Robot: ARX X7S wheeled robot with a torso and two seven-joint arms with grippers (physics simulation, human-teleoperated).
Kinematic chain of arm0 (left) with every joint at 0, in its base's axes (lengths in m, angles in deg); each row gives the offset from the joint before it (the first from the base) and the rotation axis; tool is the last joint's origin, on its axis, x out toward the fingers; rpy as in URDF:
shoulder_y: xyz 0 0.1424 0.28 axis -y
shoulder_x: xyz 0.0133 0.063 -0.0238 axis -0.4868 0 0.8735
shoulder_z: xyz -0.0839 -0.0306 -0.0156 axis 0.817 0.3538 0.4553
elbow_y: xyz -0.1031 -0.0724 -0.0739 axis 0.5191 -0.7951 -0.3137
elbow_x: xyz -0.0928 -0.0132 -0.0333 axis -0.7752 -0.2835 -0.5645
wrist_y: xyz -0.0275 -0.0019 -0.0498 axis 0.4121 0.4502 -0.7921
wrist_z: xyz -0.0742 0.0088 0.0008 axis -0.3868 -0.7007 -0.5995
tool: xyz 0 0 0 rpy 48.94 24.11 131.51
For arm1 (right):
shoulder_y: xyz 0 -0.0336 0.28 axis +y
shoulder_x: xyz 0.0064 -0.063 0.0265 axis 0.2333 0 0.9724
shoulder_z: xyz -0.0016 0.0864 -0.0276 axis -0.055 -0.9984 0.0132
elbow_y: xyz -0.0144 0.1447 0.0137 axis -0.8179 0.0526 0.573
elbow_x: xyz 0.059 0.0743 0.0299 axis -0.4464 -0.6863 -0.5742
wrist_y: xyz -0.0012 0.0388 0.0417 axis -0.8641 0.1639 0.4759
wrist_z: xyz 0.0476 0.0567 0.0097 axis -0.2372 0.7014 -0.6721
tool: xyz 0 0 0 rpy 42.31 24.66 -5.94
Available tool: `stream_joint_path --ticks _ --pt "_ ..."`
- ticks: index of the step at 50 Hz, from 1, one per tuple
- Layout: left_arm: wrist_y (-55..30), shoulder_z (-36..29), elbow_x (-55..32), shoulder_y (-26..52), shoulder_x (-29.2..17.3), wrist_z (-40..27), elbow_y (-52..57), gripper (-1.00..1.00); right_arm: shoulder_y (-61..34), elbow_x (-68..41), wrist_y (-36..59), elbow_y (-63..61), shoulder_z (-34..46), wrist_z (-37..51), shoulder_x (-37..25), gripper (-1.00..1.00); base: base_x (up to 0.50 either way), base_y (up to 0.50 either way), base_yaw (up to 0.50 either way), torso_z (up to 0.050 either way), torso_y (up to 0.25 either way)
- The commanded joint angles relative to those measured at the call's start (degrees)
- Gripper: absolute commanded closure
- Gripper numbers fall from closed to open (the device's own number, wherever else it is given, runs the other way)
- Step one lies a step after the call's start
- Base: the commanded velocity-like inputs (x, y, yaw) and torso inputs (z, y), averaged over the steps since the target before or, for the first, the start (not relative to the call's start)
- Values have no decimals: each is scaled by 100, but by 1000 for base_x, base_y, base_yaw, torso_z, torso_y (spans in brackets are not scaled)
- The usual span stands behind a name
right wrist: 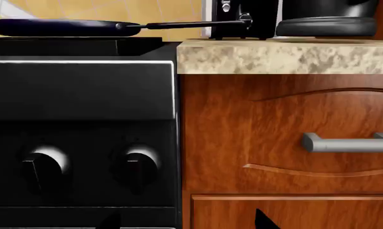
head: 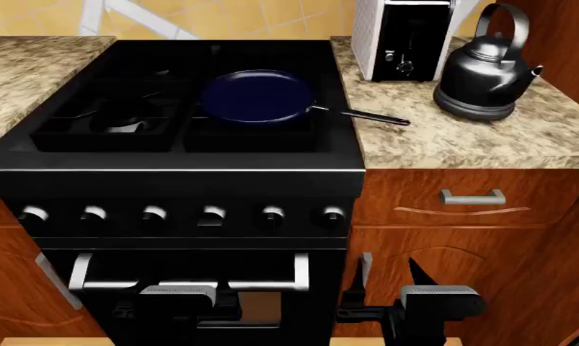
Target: Pick the kettle from the counter and place it on a stove burner. Then turn the burner on.
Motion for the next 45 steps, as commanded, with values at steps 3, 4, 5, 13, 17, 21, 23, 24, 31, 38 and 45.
stream_joint_path --ticks 3,4,5,13,17,21,23,24,31,38,45 --pt "53 -2 -324 -274 -146 -171 382 -100 290 -93 304 -701 99 40 -276 -100 0 0 0 0 0" --pt "117 7 -400 -350 -172 -168 463 -100 337 -69 399 -889 112 27 -346 -100 0 0 0 0 0" --pt "205 10 -446 -417 -198 -170 521 -100 353 -105 510 -1045 113 -13 -399 -100 0 0 0 0 0" --pt "396 -222 -418 -553 -470 -76 1351 -100 -773 48 -54 237 524 13 -287 -100 0 0 0 24 0" --pt "-419 -329 -323 -106 -629 -96 2371 -100 -1042 253 -423 349 743 147 -280 -100 0 0 0 50 0" --pt "-1394 -412 -272 613 -677 -163 3281 -100 -2210 45 2278 -1763 660 -68 -285 -100 0 0 0 50 0" --pt "-1878 -408 -275 961 -691 -213 3742 -100 -2596 9 2641 -2075 650 -108 -343 -100 0 0 0 50 0" --pt "-2053 -406 -251 1074 -707 -243 3932 -100 -2702 -11 2780 -2242 633 -113 -366 -100 0 0 0 50 0" --pt "-2353 -631 45 1117 -925 -264 4511 -100 -2588 -110 3169 -3247 519 -20 -461 -100 0 0 0 50 0" --pt "-2745 -797 279 1103 -1041 -309 4989 -100 -2469 -122 3284 -3752 574 77 -516 -100 0 -33 0 50 0" --pt "-3026 -715 320 1216 -1012 -440 5124 -100 -2438 -184 3221 -3992 496 197 -533 -100 155 -500 0 7 0"
